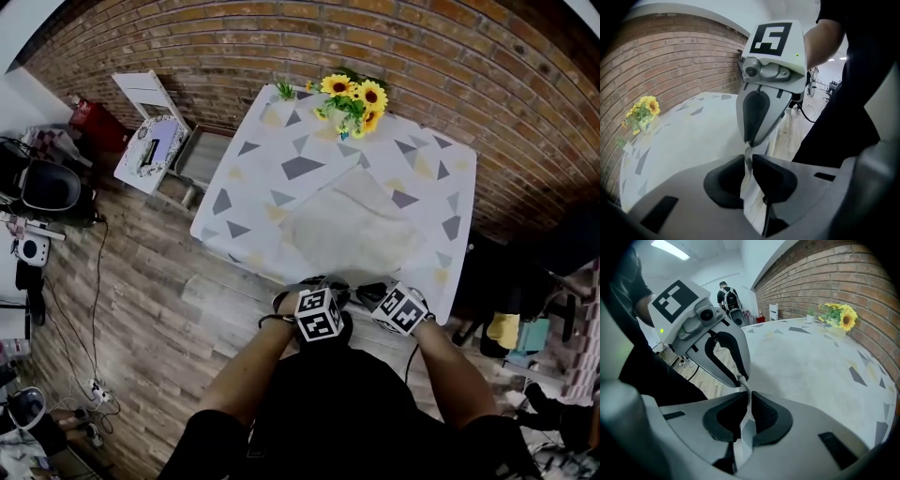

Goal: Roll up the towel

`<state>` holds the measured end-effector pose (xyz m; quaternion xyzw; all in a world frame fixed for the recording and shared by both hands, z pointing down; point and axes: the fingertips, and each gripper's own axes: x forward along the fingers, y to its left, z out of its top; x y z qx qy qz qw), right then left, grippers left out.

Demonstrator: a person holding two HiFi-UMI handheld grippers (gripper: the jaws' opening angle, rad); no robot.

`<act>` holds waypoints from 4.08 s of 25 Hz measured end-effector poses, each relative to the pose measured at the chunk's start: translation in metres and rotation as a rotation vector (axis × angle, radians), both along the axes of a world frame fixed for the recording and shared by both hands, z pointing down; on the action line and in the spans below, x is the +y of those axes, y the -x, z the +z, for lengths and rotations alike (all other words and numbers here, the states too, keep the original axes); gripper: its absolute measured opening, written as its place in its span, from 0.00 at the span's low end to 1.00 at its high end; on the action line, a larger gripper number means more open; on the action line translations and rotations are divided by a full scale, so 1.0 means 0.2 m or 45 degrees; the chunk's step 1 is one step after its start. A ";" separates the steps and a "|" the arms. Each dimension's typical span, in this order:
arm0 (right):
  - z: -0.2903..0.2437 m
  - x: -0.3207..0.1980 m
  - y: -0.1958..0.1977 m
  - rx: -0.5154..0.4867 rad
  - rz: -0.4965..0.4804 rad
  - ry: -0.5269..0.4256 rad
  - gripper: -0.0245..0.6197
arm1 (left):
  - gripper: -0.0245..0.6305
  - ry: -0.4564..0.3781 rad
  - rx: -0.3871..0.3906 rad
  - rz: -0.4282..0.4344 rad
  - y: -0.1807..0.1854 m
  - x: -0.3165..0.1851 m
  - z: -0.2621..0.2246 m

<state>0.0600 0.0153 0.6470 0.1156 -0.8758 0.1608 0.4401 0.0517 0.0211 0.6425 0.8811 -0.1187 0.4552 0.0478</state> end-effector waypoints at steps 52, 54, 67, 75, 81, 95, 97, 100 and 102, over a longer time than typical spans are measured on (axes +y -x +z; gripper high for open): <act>0.05 0.04 0.03 0.069 -0.262 -0.137 0.10 | 0.19 -0.146 -0.133 -0.003 -0.02 0.01 0.06; 0.05 0.04 0.03 0.052 -0.265 -0.118 0.10 | 0.11 -0.126 -0.138 -0.037 -0.01 -0.01 0.08; 0.06 -0.06 0.04 0.056 -0.237 -0.023 0.10 | 0.10 0.269 0.046 -0.216 0.03 -0.07 0.08; 0.08 -0.13 0.04 0.097 -0.167 0.067 0.10 | 0.23 -0.107 -0.123 0.030 0.01 -0.08 0.04; 0.00 -0.15 0.02 0.057 -0.116 -0.009 0.15 | 0.14 -0.105 -0.171 0.044 0.01 -0.09 0.08; 0.05 -0.12 0.02 0.159 -0.258 -0.224 0.15 | 0.14 -0.028 -0.114 -0.076 0.04 -0.18 0.04; 0.06 -0.14 0.02 0.158 -0.243 -0.197 0.15 | 0.16 -0.093 -0.137 -0.043 0.04 -0.18 0.03; 0.08 -0.15 0.02 0.135 -0.210 -0.132 0.15 | 0.17 -0.178 -0.194 0.061 0.03 -0.16 0.02; 0.08 -0.16 0.02 0.115 -0.185 -0.095 0.15 | 0.19 -0.186 -0.227 0.115 0.01 -0.14 0.05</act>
